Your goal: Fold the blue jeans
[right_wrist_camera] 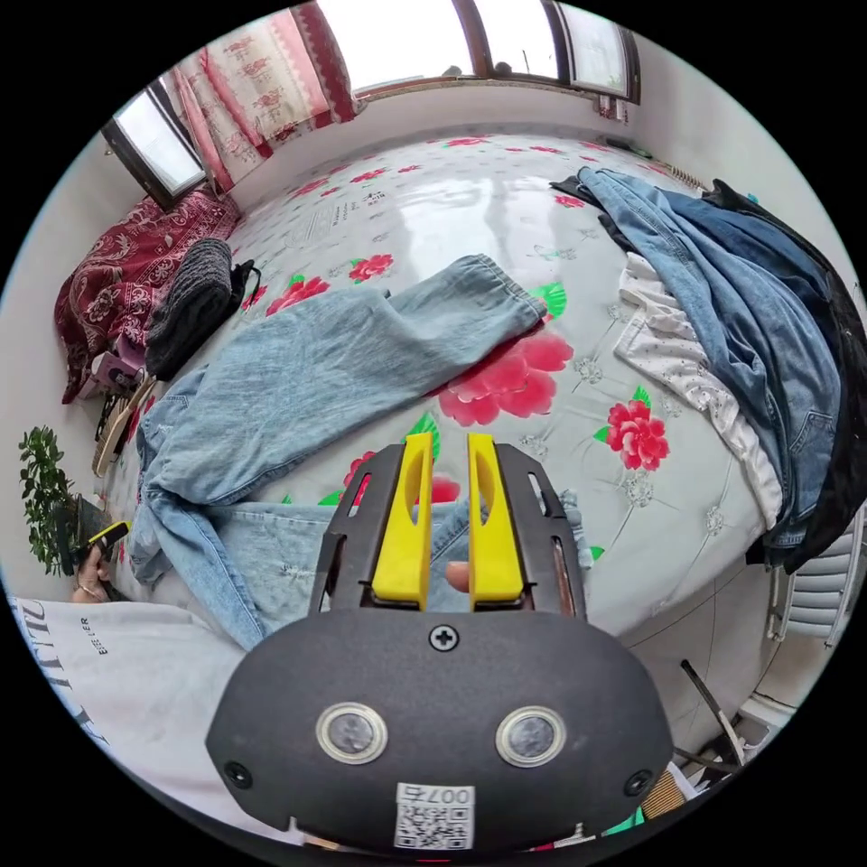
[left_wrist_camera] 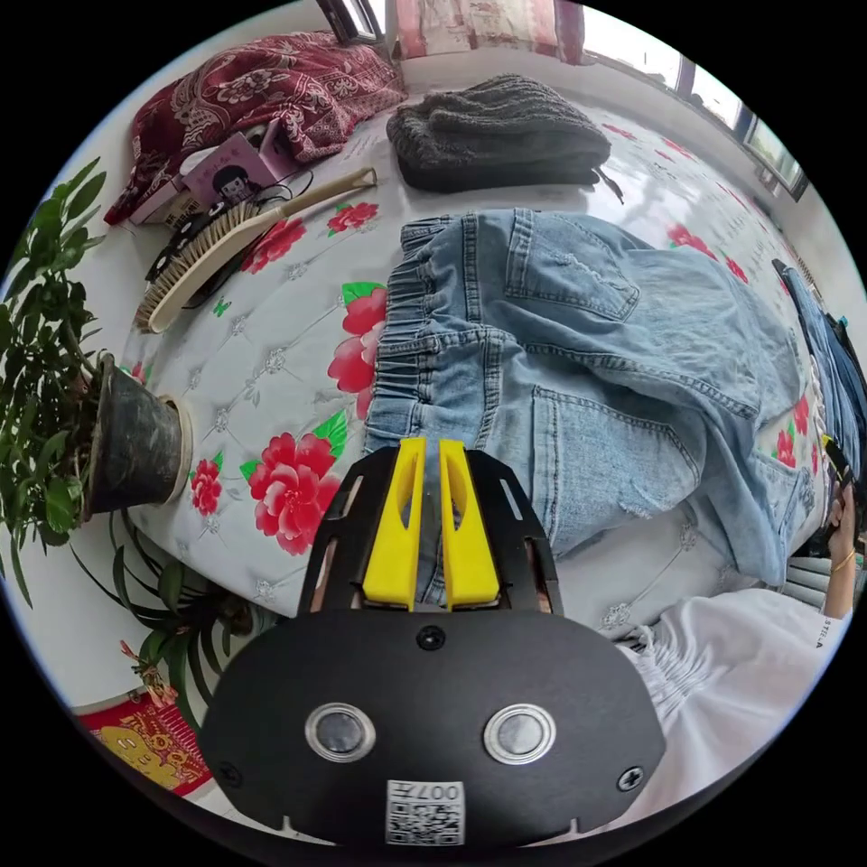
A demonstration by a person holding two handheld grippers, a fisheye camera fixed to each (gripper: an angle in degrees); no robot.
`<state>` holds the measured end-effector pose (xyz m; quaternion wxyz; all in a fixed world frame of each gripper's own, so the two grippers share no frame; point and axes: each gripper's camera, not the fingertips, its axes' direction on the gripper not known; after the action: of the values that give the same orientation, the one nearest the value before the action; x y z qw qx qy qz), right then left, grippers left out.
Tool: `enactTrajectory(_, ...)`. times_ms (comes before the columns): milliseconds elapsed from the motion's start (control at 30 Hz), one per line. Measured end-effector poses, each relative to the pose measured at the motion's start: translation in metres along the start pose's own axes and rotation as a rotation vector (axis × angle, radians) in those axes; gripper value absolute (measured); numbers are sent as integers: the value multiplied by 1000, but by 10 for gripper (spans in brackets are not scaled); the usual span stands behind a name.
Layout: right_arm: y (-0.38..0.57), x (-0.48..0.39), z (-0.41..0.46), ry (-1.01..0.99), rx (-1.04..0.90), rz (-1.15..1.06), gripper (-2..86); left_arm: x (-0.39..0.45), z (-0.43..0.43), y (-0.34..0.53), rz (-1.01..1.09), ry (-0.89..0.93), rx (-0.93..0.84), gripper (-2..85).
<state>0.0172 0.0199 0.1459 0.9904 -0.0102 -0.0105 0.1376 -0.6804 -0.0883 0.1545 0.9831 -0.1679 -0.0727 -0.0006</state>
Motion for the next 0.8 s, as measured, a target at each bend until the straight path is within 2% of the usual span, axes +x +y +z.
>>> enactTrajectory(133,-60,-4,28,56,-7,-61,29,11,36,-12,0,-9,-108,1)
enactTrajectory(333,-125,-17,103,111,-107,-144,18,29,45,-16,24,-50,-92,-7)
enactTrajectory(367,-126,-21,125,119,-175,-177,14,31,46,-18,18,-52,-101,-8)
enactTrajectory(433,-119,-33,123,189,-73,-271,6,35,47,-21,4,-59,-116,-8)
enactTrajectory(500,-120,-34,136,398,-126,-338,1,40,48,-23,10,-76,-129,-9)
enactTrajectory(567,-128,-12,138,487,-139,-262,0,47,50,-23,31,-101,-132,-9)
enactTrajectory(667,-142,37,117,405,-140,13,0,49,51,-22,30,-95,-131,-9)
enactTrajectory(700,-140,52,104,405,-109,111,0,48,51,-22,24,-88,-132,-9)
enactTrajectory(800,-113,57,53,345,57,167,2,42,51,-18,-11,-44,-123,-10)
